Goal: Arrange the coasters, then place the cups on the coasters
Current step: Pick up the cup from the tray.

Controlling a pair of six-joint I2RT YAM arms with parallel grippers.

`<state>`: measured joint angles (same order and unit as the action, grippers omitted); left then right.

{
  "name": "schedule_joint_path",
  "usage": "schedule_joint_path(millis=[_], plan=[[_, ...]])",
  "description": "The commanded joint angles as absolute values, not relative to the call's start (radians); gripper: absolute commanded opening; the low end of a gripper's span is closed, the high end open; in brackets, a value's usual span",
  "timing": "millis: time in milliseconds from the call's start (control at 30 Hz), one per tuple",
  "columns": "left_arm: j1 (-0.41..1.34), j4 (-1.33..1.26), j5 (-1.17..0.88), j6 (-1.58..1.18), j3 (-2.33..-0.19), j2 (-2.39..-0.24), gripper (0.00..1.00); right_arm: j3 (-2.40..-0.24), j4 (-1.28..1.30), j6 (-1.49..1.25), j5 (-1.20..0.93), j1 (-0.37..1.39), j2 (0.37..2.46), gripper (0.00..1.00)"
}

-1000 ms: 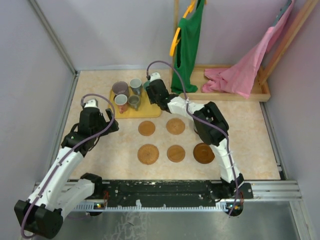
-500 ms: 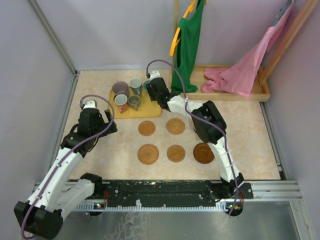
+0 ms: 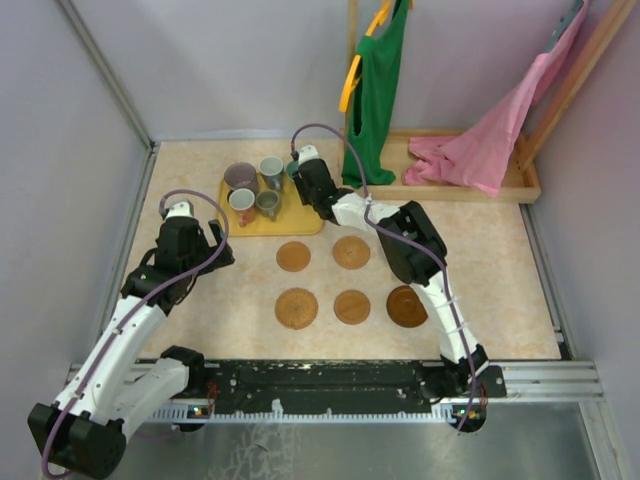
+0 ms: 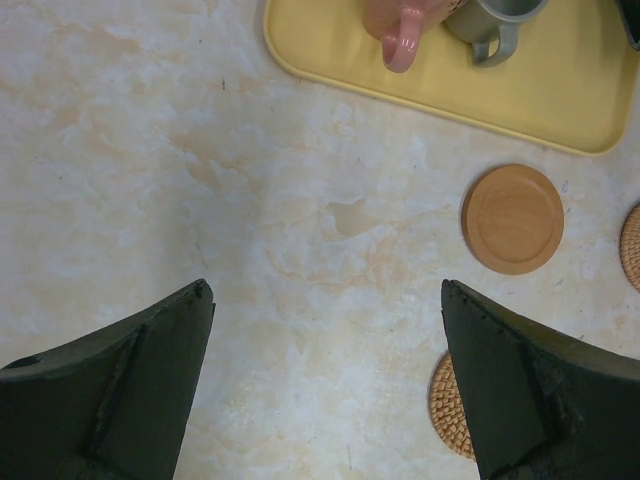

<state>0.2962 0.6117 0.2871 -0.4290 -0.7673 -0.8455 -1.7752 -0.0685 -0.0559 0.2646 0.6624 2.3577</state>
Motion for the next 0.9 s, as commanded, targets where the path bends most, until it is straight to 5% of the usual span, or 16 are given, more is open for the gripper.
schedule_joint_path(millis=[0,133,333,867], plan=[[0.29,0.619,0.301,-0.424,-0.756,-0.832,1.0,-1.823,-0.129,-0.059,0.266,0.652,2.354,0.37],[0.29,0.619,0.296,-0.423,-0.755,-0.836,1.0,-1.834,-0.131,-0.057,0.262,0.652,2.366,0.34],[0.29,0.624,0.299,-0.423,-0.758,-0.832,1.0,-1.835,-0.125,-0.065,0.266,0.652,2.372,0.0],[0.29,0.617,0.285,-0.425,-0.748,-0.807,1.0,-1.703,-0.152,-0.078,0.274,0.669,2.169,0.0]])
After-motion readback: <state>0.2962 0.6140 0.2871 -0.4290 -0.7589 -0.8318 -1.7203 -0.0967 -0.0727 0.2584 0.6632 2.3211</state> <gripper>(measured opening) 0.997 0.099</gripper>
